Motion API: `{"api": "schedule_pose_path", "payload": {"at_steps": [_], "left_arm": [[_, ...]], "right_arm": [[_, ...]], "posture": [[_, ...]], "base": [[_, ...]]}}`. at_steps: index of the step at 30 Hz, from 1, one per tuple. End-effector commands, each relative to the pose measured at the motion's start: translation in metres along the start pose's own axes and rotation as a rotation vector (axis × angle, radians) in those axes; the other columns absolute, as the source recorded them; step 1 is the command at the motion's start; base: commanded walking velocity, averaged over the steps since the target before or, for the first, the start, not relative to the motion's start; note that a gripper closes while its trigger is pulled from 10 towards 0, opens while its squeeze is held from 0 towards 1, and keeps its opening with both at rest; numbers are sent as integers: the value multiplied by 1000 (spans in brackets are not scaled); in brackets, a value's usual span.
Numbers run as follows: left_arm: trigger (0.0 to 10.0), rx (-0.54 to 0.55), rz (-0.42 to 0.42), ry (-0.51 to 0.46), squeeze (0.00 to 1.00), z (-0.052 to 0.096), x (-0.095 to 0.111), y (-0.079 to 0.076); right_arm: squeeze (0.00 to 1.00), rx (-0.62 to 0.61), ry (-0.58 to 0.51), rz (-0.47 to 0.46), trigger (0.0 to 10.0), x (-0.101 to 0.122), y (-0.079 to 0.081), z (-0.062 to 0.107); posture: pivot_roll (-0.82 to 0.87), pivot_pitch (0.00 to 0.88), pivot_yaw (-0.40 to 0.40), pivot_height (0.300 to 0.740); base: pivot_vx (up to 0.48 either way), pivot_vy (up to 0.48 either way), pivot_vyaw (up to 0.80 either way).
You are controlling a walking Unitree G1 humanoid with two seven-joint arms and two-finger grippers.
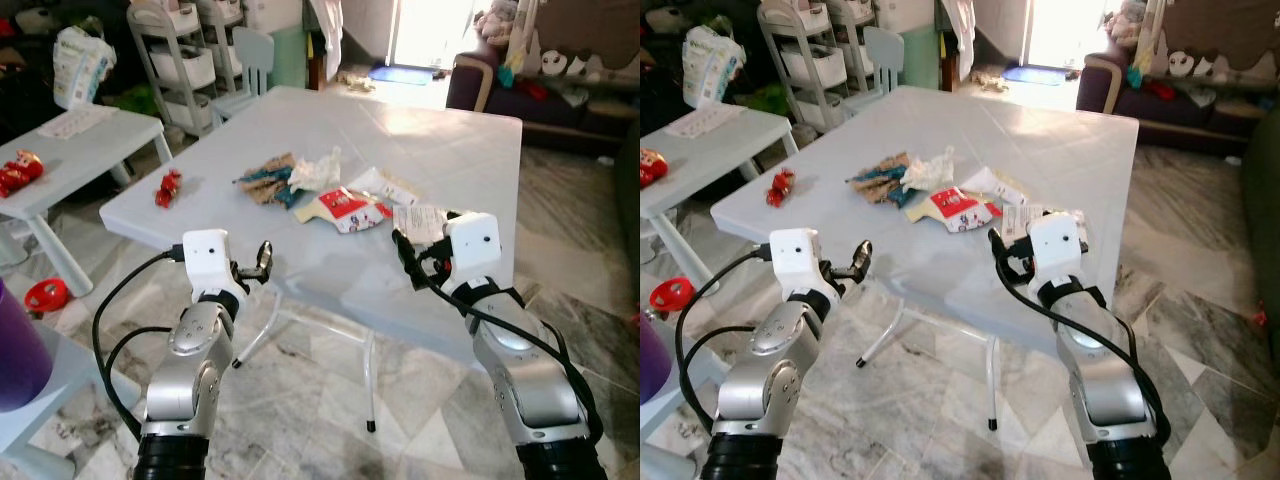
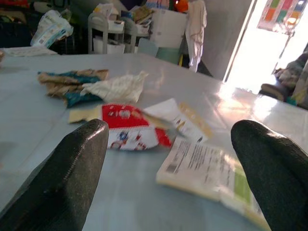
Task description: Picking trash to rubbish bin
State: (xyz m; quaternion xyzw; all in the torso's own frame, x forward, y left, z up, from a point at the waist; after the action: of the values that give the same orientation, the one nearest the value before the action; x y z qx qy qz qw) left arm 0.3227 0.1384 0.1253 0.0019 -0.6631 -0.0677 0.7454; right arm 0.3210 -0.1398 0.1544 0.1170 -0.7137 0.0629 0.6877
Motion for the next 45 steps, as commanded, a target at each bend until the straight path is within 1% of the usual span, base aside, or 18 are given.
{"api": "schedule_pose_path", "payload": {"at_steps": [1, 9, 19, 20, 22, 27, 29, 31, 34, 36, 38, 40, 41, 42, 43, 44, 45], "left_arm": [[10000, -1, -14, -25, 0, 1, 6, 0], [10000, -20, -13, -22, 0, 1, 5, -5], [10000, -23, -5, -24, 0, 0, 5, -6], [10000, -24, 16, -34, 0, 1, 6, -7], [10000, -27, 12, -35, 0, 1, 6, -7], [10000, -35, 17, 0, 0, 1, 0, -11], [10000, -55, 22, 23, 0, 2, -3, -15], [10000, -100, 10, 58, 0, 4, -9, -21], [10000, -138, -10, 84, 0, 8, -14, -25], [10000, -178, -22, 102, 0, 13, -19, -28], [10000, -221, -63, 122, 0, 20, -27, -29], [10000, -233, -70, 134, 0, 24, -31, -29], [10000, -237, -72, 149, 0, 26, -34, -28], [10000, -237, -72, 149, 0, 26, -34, -28], [10000, -240, -69, 162, 0, 27, -37, -28], [10000, -250, -67, 169, 0, 28, -39, -30], [10000, -251, -62, 165, 0, 27, -38, -32]], "right_arm": [[0, -12, -7, 11, 10000, 2, -4, -2], [0, -16, -11, 17, 10000, 3, -5, -4], [0, -7, -16, 23, 10000, 5, -5, -7], [0, -5, -16, 24, 10000, 5, -4, -8], [0, -3, -17, 25, 10000, 5, -4, -8], [0, 3, -15, 32, 10000, 6, -5, -7], [0, 5, -12, 40, 10000, 6, -6, -7], [0, 11, -5, 50, 10000, 9, -10, -5], [0, 30, 6, 69, 10000, 12, -12, -3], [0, 56, 19, 93, 10000, 16, -15, 1], [0, 92, 47, 123, 10000, 21, -22, 7], [0, 108, 62, 138, 10000, 23, -26, 10], [0, 129, 92, 151, 10000, 23, -30, 13], [0, 129, 92, 151, 10000, 23, -30, 13], [0, 156, 127, 182, 10000, 22, -34, 18], [0, 175, 195, 194, 10000, 16, -41, 22], [0, 187, 225, 204, 10000, 13, -44, 25]], "posture": [[3, 0, 5, 740], [-2, 0, 1, 740], [2, 0, -6, 740], [1, 0, -7, 740], [1, 0, -8, 740], [-3, 0, -12, 740], [-4, 0, -14, 740], [-5, 0, -18, 740], [-7, 0, -20, 740], [-8, 0, -22, 740], [-14, 0, -24, 740], [-19, 0, -26, 740], [-20, 0, -26, 740], [-20, 0, -26, 740], [-26, 0, -28, 740], [-29, 0, -30, 740], [-30, 0, -32, 740]], "base": [[454, 0, 0], [466, 0, 0], [457, 0, 0], [0, 0, 0], [0, 0, 0], [0, 0, 0], [0, 0, 0], [0, 0, 0], [0, 0, 0], [0, 0, 0], [0, 0, 0], [0, 0, 0], [0, 0, 0], [0, 0, 0], [0, 0, 0], [0, 0, 0], [0, 0, 0]]}}
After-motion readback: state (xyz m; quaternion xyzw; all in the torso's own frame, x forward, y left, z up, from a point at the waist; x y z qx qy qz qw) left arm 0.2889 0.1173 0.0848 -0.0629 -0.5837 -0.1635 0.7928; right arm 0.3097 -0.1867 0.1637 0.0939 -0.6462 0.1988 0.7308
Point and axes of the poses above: a point about 5 cm out from each wrist's last joint towards the gripper, its own z axis pointing back from the gripper into the wrist, its own x axis along the axis of the wrist's last joint, y = z × x, the point moved 2 cm from there along -z, pointing out of the wrist towards the gripper, and after that the axes turned 14 degrees about -z, right-handed, at the moved point
